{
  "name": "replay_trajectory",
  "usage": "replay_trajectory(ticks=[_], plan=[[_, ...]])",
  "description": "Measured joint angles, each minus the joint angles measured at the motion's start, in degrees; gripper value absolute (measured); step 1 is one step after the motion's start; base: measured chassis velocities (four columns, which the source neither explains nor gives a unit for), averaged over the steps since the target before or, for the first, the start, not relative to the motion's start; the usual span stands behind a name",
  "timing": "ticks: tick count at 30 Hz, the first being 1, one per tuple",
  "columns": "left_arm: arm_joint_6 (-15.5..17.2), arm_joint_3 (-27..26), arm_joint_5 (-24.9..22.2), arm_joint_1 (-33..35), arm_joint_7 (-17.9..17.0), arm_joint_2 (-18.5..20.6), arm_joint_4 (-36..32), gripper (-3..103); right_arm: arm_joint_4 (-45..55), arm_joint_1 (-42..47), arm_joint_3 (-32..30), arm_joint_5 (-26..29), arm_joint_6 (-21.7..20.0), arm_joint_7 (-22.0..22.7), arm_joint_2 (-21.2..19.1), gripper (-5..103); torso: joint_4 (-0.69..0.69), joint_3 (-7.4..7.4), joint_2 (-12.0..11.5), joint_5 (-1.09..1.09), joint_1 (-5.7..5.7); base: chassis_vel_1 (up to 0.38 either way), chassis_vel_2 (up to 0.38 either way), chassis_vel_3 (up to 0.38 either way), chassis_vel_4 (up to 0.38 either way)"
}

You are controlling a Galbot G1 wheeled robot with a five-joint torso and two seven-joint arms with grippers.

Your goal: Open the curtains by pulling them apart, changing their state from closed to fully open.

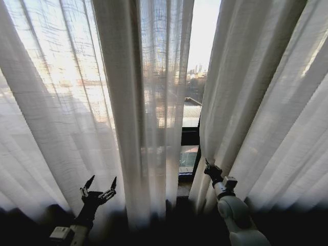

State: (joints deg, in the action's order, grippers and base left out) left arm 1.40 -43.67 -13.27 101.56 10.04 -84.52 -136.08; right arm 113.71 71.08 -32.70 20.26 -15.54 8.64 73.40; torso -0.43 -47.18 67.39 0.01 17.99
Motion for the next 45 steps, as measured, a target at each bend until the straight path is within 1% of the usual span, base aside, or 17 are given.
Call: replay_trajectory(ticks=[6,12,13,16,29,34,36,39,42,45], plan=[[-0.12,0.03,0.01,0.15,-0.01,-0.2,0.01,100,-0.02,0.1,0.0,-0.05,0.01,-0.01,-0.07,0,0.0,0.0,0.0,0.0,0.0,-0.141,-0.129,0.127,0.102],[-0.2,0.06,0.04,0.15,0.01,-0.23,0.02,100,-0.26,-0.06,0.04,-0.11,0.03,-0.01,0.09,0,-0.01,0.0,0.0,0.04,-0.01,-0.202,-0.217,0.219,0.207],[-0.2,0.1,0.04,0.14,0.02,-0.22,0.02,100,-0.38,-0.13,0.04,-0.13,0.05,-0.01,0.16,0,-0.01,0.0,0.0,0.02,-0.01,-0.286,-0.282,0.282,0.281],[-0.2,0.1,0.05,0.14,0.02,-0.22,0.02,100,-0.55,-0.17,0.03,-0.14,0.06,-0.01,0.22,0,0.0,0.0,0.0,-0.02,0.0,-0.275,-0.3,0.306,0.325],[-0.45,0.14,0.09,0.22,0.09,-0.21,0.05,100,-0.97,-0.11,-0.2,-0.19,0.21,0.03,0.36,0,-0.02,-0.01,0.0,0.02,0.0,-0.345,-0.336,0.334,0.34],[-0.52,0.06,0.09,0.31,0.09,-0.1,0.05,100,-1.31,-0.09,-0.11,-1.0,0.27,0.01,0.58,0,0.02,0.0,0.0,-0.01,-0.01,-0.369,-0.357,0.374,0.382],[-0.52,0.03,0.07,0.32,0.1,-0.01,0.01,100,-1.38,-0.09,-0.11,-1.16,0.3,0.01,0.58,0,-0.01,0.01,0.01,0.03,-0.02,-0.326,-0.354,0.312,0.353],[-0.52,0.05,0.05,0.31,0.11,0.01,0.01,100,-1.38,-0.09,-0.14,-1.19,0.34,0.01,0.51,0,-0.02,0.0,0.01,0.02,-0.01,-0.352,-0.375,0.287,0.348],[-0.51,0.11,0.05,0.27,0.11,0.0,0.01,100,-1.39,-0.1,-0.19,-1.19,0.35,0.01,0.44,0,0.01,0.0,0.0,-0.02,0.0,-0.352,-0.359,0.366,0.35],[-0.5,0.12,0.05,0.27,0.12,-0.05,0.02,100,-1.42,-0.09,-0.24,-1.2,0.37,0.01,0.44,0,0.01,0.0,0.0,-0.01,0.0,-0.341,-0.305,0.372,0.321]])
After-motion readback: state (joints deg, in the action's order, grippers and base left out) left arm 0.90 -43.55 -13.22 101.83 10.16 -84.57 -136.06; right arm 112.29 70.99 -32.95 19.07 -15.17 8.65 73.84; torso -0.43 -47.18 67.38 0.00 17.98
